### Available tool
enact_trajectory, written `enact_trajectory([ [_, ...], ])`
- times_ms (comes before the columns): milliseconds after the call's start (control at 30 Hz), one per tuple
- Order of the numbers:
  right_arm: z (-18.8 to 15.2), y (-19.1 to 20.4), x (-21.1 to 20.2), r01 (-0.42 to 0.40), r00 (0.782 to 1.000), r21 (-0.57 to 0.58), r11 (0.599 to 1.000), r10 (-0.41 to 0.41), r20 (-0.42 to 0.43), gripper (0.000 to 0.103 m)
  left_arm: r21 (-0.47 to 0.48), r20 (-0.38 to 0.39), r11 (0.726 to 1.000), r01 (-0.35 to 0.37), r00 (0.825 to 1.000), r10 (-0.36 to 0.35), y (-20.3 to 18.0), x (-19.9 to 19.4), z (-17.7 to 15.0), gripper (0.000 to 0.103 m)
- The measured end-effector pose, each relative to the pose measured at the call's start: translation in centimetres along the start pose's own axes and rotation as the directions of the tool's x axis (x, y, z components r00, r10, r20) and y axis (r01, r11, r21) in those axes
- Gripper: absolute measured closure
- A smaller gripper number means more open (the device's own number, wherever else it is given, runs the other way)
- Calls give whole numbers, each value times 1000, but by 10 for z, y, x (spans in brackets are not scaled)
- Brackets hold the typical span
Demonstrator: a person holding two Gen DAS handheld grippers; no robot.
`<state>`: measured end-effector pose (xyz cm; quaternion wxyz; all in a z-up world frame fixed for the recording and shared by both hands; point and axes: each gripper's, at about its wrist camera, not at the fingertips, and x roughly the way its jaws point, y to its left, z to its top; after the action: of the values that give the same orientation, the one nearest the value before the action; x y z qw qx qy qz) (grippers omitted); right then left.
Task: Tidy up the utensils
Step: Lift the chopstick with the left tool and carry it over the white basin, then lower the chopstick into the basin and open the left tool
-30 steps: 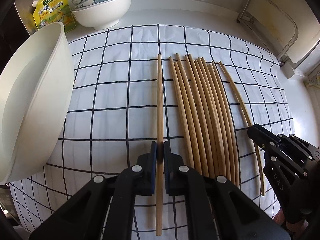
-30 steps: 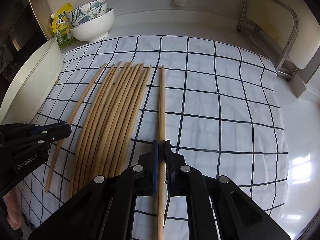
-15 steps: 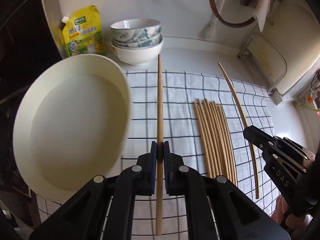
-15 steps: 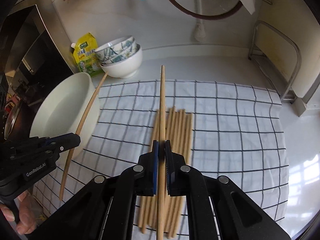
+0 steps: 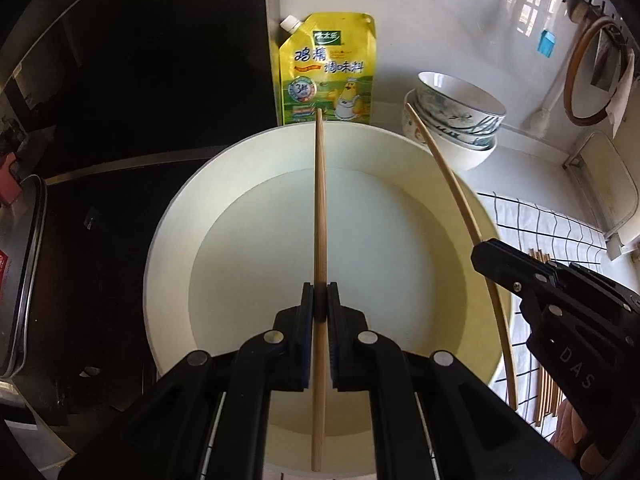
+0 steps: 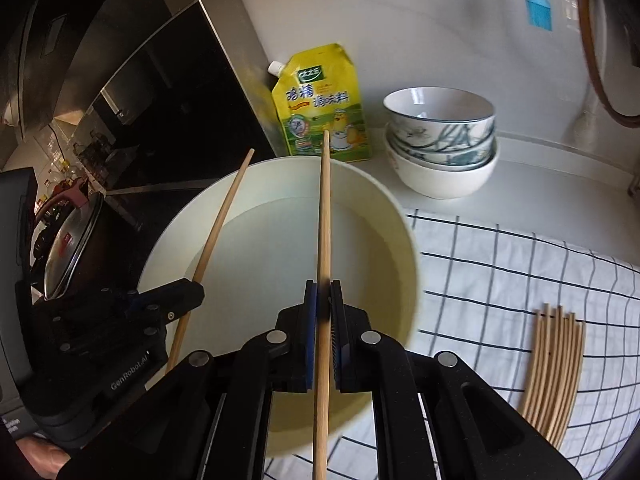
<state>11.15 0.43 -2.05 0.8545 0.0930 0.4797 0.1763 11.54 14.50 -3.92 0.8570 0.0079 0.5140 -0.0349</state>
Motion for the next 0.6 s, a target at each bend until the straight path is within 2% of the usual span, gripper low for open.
enact_trajectory([
  [267,-6,13,59,40,989,45,998,-33,-144,97,-12,-74,1000,12,997,-13,22,40,-6,96],
  [600,-7,11,75,81,981,61,995,-68,-181,96,1,-143,1000,30,989,-30,29,63,-6,95],
])
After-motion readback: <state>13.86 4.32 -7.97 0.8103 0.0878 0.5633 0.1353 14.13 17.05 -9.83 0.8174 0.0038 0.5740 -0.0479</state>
